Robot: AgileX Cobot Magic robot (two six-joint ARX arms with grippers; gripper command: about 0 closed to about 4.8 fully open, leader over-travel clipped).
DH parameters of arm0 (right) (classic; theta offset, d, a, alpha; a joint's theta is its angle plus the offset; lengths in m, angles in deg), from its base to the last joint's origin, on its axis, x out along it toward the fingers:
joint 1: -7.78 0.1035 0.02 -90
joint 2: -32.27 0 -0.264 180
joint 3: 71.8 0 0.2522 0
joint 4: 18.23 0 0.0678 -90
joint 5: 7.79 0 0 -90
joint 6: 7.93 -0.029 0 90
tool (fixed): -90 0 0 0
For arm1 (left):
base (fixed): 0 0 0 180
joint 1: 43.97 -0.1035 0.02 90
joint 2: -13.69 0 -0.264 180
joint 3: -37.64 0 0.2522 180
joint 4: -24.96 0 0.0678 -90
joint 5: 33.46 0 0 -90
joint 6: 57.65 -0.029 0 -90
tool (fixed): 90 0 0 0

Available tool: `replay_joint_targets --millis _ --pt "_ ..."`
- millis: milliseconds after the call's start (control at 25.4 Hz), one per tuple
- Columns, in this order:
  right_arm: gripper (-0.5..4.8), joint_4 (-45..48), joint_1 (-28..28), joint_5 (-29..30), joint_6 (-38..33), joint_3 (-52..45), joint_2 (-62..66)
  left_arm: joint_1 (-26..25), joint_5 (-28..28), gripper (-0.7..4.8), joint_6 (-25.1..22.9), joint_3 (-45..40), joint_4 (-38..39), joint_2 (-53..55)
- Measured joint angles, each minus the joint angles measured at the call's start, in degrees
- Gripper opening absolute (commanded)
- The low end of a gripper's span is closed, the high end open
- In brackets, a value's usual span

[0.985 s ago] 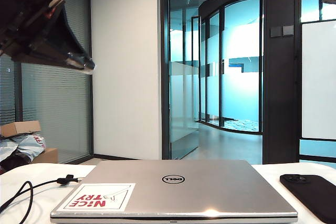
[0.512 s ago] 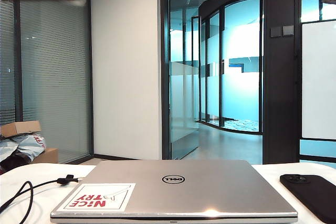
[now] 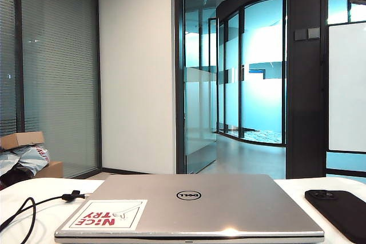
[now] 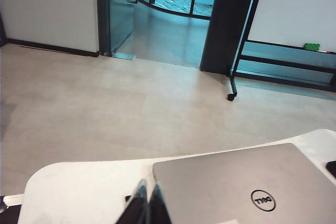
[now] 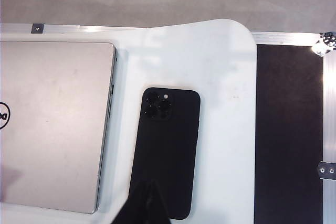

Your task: Pick up the charging cable and the phone, plug the charging cable into the charging port on the phone, and finally place them back on the table.

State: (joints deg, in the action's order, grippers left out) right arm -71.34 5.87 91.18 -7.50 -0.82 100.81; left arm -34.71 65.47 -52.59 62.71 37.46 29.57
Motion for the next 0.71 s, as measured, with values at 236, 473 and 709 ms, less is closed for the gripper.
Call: replay_joint_targets --millis 236,473,709 --pt "-0.01 0.00 0.00 0.02 0.00 0.02 0.02 -0.59 -0.09 -0.05 -0.24 -3.54 -4.15 -4.90" --pt "-0.01 0.00 -0.02 0.02 0.00 0.00 0.07 -0.87 -0.11 -0.05 -0.31 -9.81 -7.10 -6.36" --pt "-0.01 0.02 0.00 0.02 0.00 0.00 0.09 -1.25 -0.09 -0.05 -0.35 -11.10 -7.96 -7.52"
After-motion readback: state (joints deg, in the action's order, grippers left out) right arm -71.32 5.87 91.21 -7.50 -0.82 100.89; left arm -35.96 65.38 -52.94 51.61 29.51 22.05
